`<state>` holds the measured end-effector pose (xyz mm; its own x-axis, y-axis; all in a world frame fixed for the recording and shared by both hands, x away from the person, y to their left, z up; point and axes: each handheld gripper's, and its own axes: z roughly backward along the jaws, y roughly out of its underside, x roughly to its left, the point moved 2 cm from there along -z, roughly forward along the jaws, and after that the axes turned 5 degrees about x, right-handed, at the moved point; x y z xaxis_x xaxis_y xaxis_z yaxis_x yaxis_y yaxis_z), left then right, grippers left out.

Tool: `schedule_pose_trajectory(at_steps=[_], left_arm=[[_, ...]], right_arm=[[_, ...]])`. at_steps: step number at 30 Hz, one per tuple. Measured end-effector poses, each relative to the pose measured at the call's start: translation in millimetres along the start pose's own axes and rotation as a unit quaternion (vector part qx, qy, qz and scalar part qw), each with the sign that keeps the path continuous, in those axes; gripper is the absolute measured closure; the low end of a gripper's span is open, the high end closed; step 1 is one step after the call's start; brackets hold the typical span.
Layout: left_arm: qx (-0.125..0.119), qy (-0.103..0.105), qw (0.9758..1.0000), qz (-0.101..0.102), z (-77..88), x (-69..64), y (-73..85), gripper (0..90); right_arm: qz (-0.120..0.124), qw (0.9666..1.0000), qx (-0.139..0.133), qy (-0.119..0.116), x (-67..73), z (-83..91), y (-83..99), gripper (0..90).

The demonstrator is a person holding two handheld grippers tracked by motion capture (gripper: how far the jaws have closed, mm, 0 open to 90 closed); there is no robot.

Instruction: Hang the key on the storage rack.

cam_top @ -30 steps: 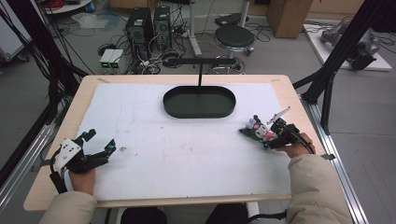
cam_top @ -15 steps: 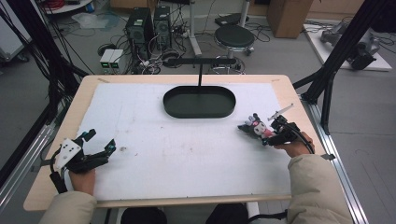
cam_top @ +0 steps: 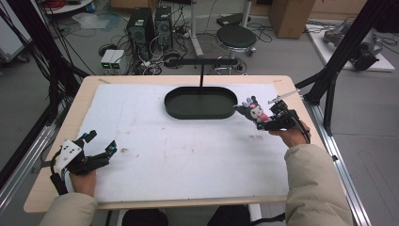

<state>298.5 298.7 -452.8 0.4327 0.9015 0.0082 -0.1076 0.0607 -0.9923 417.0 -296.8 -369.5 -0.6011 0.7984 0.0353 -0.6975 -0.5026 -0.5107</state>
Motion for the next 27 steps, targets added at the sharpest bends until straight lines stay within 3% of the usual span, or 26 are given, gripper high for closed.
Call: schedule_pose_trajectory(at_steps=[6, 13, 27], left_arm=[[0.000, 0.001, 1.0000, 0.001, -0.1, 0.2, 0.0, 14.5], [-0.001, 0.001, 1.0000, 0.002, -0.1, 0.3, 0.0, 14.5], [-0.002, 0.001, 1.0000, 0.006, -0.3, 0.5, -0.1, 14.5]], right_arm=[[-0.013, 0.9995, -0.029, 0.003, 1.0, 8.6, -22.5, 56.0], [-0.030, 0.9985, -0.042, 0.018, 0.2, 18.8, -48.5, 56.0], [-0.053, 0.9961, -0.063, 0.031, -1.7, 18.1, -79.2, 56.0]])
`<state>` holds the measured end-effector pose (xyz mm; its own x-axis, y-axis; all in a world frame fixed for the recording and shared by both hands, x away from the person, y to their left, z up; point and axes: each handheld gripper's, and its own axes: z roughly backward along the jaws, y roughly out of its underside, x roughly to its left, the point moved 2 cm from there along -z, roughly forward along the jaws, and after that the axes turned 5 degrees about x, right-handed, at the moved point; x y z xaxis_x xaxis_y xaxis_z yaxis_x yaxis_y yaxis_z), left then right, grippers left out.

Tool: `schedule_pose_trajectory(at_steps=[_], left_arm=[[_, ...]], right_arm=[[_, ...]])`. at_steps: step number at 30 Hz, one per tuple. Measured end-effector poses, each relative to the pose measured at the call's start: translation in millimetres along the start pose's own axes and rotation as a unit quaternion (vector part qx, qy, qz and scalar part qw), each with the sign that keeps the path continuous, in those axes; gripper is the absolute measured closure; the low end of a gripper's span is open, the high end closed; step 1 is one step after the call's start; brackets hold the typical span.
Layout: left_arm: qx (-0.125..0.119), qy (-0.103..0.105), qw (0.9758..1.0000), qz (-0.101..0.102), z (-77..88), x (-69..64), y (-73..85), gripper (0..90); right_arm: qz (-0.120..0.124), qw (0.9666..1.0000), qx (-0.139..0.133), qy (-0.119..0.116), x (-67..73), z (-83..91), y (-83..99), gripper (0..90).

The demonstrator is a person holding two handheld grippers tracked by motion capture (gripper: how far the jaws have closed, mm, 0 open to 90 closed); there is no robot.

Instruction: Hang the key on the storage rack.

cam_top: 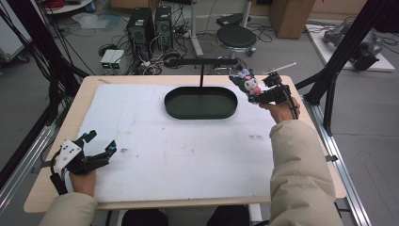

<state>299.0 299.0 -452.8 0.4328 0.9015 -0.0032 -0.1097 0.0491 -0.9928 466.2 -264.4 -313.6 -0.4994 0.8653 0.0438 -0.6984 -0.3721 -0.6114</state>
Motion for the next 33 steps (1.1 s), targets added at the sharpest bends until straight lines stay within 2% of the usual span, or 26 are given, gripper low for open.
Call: schedule_pose_trajectory(at_steps=[14, 21, 33], left_arm=[[-0.001, 0.000, 1.0000, 0.002, 0.1, 0.2, 0.1, 14.4], [-0.001, 0.000, 1.0000, 0.001, 0.1, 0.2, 0.1, 14.4], [-0.001, 0.000, 1.0000, 0.002, 0.0, 0.3, 0.1, 14.4]], right_arm=[[-0.014, 0.9998, -0.015, 0.006, -0.8, -2.4, -18.5, 56.0], [-0.021, 0.9997, -0.006, 0.009, -2.0, -7.1, -20.1, 55.9], [-0.041, 0.9990, -0.010, 0.014, -6.8, -10.9, -21.0, 55.8]])
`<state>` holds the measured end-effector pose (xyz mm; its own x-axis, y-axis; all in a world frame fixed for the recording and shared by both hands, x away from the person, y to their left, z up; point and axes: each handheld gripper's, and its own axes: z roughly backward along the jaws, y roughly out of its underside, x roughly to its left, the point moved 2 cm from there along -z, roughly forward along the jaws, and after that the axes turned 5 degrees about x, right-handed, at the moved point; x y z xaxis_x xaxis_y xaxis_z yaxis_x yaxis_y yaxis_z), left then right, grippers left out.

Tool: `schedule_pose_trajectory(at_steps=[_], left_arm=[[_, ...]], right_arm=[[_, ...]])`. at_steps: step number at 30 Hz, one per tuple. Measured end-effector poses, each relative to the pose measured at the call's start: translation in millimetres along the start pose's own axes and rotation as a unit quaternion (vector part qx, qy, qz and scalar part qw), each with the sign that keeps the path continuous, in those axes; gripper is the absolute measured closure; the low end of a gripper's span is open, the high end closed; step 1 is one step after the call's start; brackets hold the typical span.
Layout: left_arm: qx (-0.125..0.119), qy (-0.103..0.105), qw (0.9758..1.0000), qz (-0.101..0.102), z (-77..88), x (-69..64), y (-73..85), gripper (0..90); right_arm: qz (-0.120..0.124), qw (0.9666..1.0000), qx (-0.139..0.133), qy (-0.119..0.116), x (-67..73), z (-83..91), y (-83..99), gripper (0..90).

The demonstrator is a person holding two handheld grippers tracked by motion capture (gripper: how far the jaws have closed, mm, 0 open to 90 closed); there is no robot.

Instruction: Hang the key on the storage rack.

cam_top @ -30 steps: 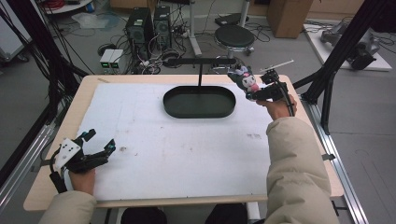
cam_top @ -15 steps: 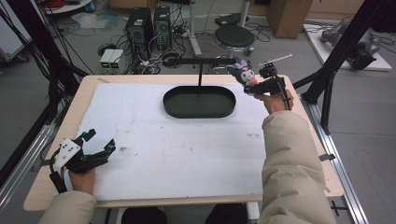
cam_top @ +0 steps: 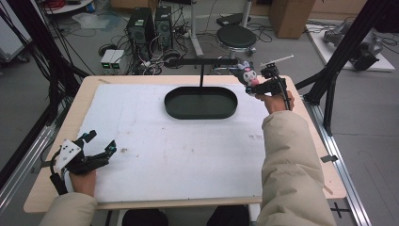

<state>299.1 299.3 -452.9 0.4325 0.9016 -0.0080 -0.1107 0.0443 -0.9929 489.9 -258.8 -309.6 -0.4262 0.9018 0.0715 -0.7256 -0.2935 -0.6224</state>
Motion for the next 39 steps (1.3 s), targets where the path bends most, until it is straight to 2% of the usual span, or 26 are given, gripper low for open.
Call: schedule_pose_trajectory(at_steps=[12, 20, 31, 35, 39], left_arm=[[0.000, 0.000, 1.0000, 0.000, 0.0, 0.1, 0.0, 14.4], [0.000, 0.000, 1.0000, 0.000, 0.0, 0.0, 0.0, 14.5], [0.000, 0.000, 1.0000, 0.000, 0.0, 0.1, 0.0, 14.4], [0.000, 0.000, 1.0000, 0.000, 0.0, 0.1, 0.0, 14.5], [0.001, 0.001, 1.0000, 0.001, 0.1, 0.3, 0.0, 14.4]], right_arm=[[-0.008, 0.9999, -0.012, 0.009, -2.8, 0.8, -0.8, 55.8], [-0.015, 0.9997, -0.014, 0.016, -2.9, -4.6, -2.5, 55.8], [-0.028, 0.9993, -0.010, 0.021, -2.9, -23.7, -4.7, 55.7], [-0.020, 0.9995, -0.005, 0.024, -1.4, -33.6, -2.3, 55.6], [-0.026, 0.9994, -0.006, 0.020, -2.0, -40.4, 0.9, 55.4]])
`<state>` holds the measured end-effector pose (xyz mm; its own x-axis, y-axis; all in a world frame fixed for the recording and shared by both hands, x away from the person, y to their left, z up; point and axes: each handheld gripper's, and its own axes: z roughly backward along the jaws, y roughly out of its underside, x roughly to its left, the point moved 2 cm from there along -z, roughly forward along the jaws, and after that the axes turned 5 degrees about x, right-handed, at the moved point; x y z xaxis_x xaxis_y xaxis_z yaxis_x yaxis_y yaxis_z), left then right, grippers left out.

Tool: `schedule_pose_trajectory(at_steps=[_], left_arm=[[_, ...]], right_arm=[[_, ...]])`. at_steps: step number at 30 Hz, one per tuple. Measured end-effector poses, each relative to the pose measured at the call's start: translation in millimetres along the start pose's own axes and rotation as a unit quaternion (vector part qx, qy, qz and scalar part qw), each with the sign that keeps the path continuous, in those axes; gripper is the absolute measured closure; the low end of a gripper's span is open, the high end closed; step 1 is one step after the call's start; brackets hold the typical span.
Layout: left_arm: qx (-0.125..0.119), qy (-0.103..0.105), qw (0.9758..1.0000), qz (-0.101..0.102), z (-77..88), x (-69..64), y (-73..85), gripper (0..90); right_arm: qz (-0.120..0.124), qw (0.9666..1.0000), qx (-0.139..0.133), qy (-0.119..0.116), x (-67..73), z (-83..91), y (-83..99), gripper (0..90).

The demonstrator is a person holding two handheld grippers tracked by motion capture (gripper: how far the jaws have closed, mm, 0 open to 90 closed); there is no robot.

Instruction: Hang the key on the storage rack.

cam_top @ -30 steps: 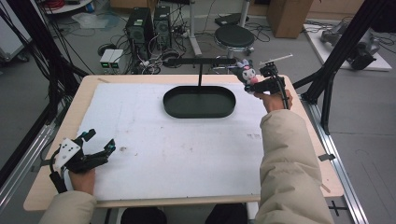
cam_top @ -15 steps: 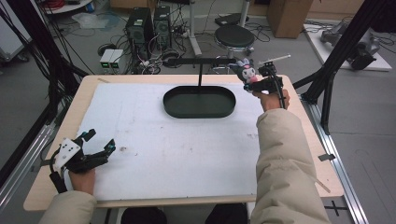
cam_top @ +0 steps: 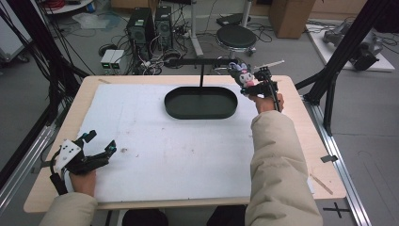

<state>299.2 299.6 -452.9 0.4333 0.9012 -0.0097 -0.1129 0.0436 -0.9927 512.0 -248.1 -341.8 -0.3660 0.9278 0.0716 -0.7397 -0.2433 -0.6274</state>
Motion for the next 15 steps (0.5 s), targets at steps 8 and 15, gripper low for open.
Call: schedule_pose_trajectory(at_steps=[8, 15], left_arm=[[0.000, 0.000, 1.0000, -0.001, 0.0, -0.2, 0.0, 14.5], [-0.001, -0.001, 1.0000, -0.002, 0.1, -0.5, 0.0, 14.4]], right_arm=[[0.013, 0.9999, -0.002, 0.003, -0.3, -4.1, -0.3, 51.0], [0.025, 0.9993, -0.009, -0.025, 1.1, -5.5, -0.5, 25.9]])
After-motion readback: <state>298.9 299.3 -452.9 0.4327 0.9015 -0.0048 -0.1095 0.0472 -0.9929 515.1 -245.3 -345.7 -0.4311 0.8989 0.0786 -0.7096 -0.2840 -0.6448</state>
